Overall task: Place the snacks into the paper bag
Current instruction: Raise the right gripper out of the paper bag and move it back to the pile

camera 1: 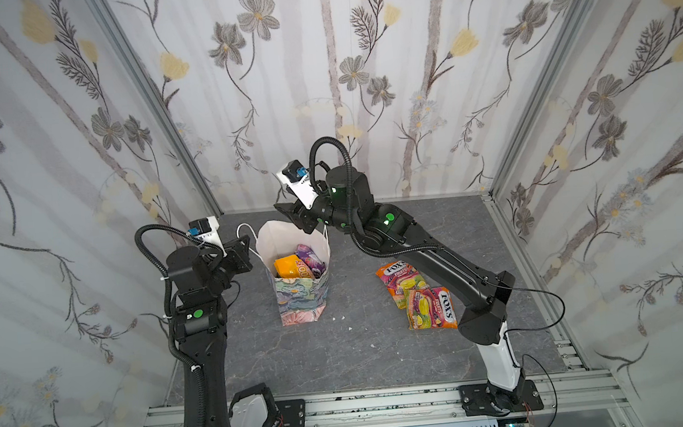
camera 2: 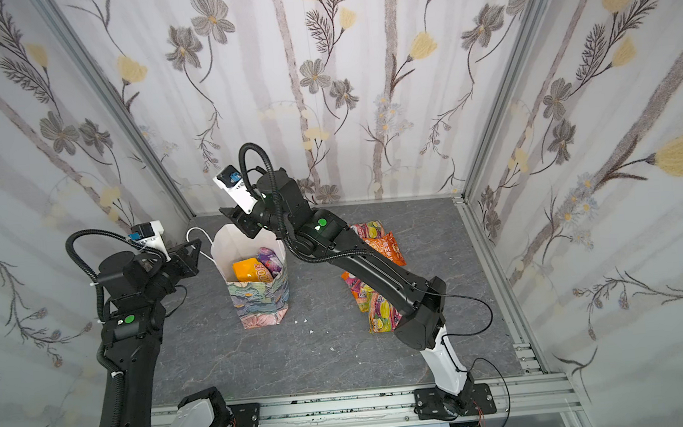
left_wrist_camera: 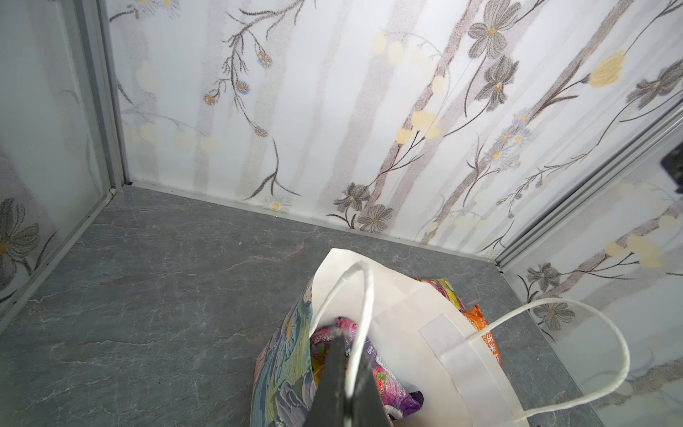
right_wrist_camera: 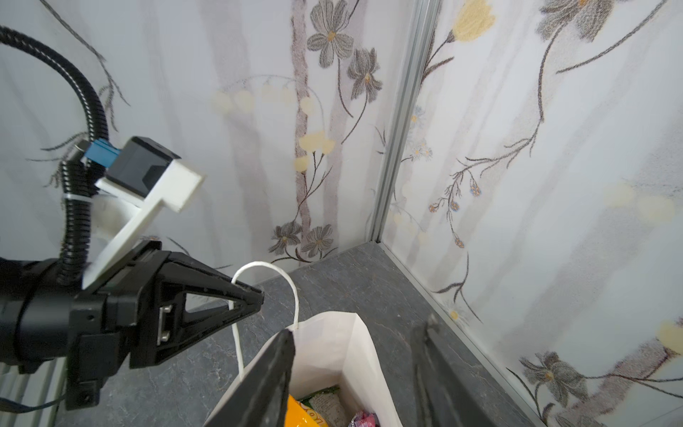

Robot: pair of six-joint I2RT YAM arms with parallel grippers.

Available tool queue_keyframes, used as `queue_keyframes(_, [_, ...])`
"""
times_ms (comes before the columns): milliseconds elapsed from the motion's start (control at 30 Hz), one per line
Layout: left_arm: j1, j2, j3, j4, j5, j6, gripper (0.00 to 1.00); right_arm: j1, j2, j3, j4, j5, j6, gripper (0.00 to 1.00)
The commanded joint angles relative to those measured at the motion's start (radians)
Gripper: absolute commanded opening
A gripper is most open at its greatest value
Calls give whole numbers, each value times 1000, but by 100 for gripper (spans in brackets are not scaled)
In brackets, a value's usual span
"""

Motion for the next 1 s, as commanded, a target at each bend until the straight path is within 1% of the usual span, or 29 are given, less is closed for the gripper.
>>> queue_keyframes(0, [1, -3, 6, 18, -4, 5, 1, -29, -29, 1, -9, -108, 56, 51])
queue_keyframes(100, [2, -5, 6, 18, -6, 5, 1, -59, -71, -42, -22, -142, 65, 53])
queue_keyframes(267, [2, -13, 3, 22, -20, 5, 1, -130, -233, -271, 48, -145, 62, 57])
queue_keyframes(400, [2, -10, 3, 21, -21, 3, 1, -226, -334, -407, 66, -134, 110, 59])
queue_keyframes(533, [2, -9, 2, 24, -27, 1, 1, -281, -434, -583, 112, -94, 141, 61])
queue_keyframes(767, [1, -4, 2, 26, -26, -1, 1, -359, -534, -741, 52, -94, 159, 65])
queue_keyframes(900, [2, -9, 0, 26, -32, 2, 1, -373, -585, -865, 42, -158, 136, 68])
queue_keyframes(967, [2, -9, 1, 23, -34, 3, 1, -373, -588, -894, -5, -187, 127, 72])
